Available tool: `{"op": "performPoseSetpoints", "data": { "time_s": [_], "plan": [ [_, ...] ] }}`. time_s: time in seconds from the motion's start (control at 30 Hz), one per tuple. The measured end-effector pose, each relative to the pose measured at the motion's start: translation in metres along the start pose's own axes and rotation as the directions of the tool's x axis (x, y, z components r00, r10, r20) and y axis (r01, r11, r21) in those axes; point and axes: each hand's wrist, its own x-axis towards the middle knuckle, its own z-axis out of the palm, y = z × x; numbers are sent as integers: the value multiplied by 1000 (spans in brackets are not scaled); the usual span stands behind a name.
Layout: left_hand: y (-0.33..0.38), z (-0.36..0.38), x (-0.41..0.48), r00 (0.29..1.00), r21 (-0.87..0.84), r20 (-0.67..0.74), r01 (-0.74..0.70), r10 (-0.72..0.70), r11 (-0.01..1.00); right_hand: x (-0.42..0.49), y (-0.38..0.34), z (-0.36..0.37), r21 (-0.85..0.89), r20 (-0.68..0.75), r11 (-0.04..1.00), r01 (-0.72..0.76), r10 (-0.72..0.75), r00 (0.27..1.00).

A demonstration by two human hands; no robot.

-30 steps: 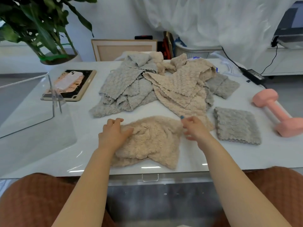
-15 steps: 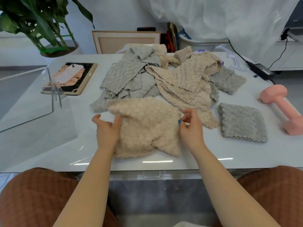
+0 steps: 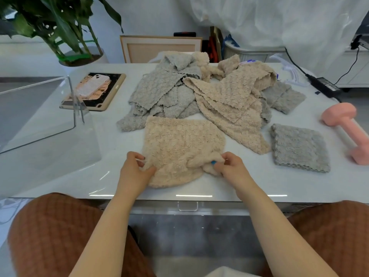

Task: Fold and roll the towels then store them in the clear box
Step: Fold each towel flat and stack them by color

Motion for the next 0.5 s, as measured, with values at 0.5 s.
{"op": "performPoseSetpoints", "data": {
  "time_s": [0.5],
  "plan": [
    [34,-39,10,949,-522,222,310,-225,794,-7,-29,-49,707,271,607,-364,243,931]
  ]
}}
